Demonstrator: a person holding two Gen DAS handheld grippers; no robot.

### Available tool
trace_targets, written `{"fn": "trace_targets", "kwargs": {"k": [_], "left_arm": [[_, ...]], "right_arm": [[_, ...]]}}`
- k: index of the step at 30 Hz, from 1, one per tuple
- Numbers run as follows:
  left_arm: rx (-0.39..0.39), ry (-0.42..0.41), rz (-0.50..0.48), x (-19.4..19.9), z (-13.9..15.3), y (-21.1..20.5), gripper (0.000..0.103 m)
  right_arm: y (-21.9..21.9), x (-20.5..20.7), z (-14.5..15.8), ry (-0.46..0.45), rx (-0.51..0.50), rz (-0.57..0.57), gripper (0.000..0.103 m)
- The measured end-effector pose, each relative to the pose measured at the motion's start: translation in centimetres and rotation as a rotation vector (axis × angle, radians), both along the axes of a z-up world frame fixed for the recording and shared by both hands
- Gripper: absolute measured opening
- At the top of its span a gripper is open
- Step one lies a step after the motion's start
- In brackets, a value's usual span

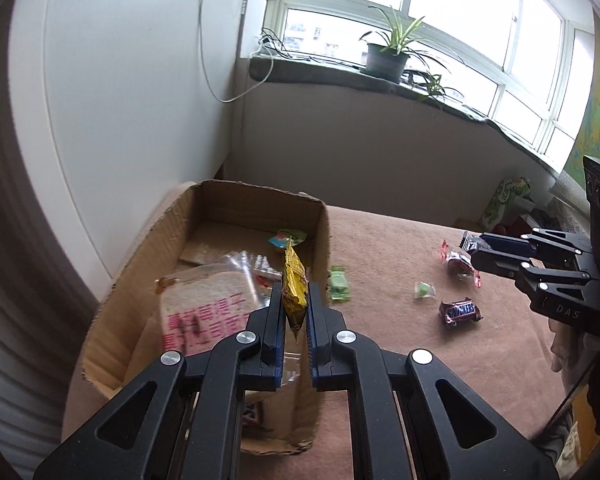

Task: Organize snacks
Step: 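Carry both candies into the cardboard box and open both tools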

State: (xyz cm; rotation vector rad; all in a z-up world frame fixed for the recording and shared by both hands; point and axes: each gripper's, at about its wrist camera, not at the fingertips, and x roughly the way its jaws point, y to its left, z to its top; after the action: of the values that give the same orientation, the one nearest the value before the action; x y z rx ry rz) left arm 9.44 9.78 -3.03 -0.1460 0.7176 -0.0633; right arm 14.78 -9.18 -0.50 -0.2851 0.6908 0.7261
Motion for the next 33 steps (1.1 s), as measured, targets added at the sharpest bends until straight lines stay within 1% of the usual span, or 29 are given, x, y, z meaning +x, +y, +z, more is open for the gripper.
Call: {"fn": "trace_targets", "kwargs": {"k": [7, 9, 11, 16, 20, 25, 27, 29, 31, 32, 33], "left_arm": [[0.026, 0.000, 0.075, -0.7, -0.3, 3.9, 0.008], [0.052, -0.001, 0.091, -0.7, -0.5, 4.5, 0.008], [0.067, 0.003, 0.092, -0.6, -0.7, 4.9, 0.008], [0.066, 0.018, 0.093, -0.5, -1.5, 5.7, 0.008], [0.062, 0.042, 0.087, -0.3, -2.2, 6.1, 0.008], [0.059, 0.051, 0.095, 0.0, -2.4, 6.7, 0.008], [0.053, 0.050, 0.103, 0.0, -2.4, 7.1, 0.008], [0.057, 0.049, 0.100, -0.1, -2.4, 7.1, 0.008], [0.063, 0.051, 0.095, -0.1, -2.4, 7.0, 0.009], [0.064, 0.047, 0.097, -0.2, -2.4, 7.0, 0.010], [0.064, 0.046, 0.098, -0.3, -2.4, 7.0, 0.015]], "right_arm": [[5.6, 1.9, 0.6, 0.016, 0.017, 0.044, 0.027], [7.0, 2.4, 0.3, 0.023, 0.009, 0.053, 0.027], [8.2, 2.8, 0.0, 0.032, 0.007, 0.057, 0.027], [11.0, 4.1, -1.1, 0.068, 0.006, 0.063, 0.027], [12.4, 5.0, -2.0, 0.101, 0.007, 0.067, 0.027], [13.2, 5.8, -2.4, 0.131, 0.025, 0.063, 0.027], [13.3, 5.8, -2.4, 0.126, 0.030, 0.053, 0.028], [13.3, 5.8, -2.3, 0.123, 0.033, 0.049, 0.035], [13.2, 5.7, -2.2, 0.114, 0.038, 0.039, 0.050], [13.1, 5.7, -2.1, 0.111, 0.042, 0.034, 0.055], [13.0, 5.7, -2.1, 0.111, 0.046, 0.030, 0.056]]}}
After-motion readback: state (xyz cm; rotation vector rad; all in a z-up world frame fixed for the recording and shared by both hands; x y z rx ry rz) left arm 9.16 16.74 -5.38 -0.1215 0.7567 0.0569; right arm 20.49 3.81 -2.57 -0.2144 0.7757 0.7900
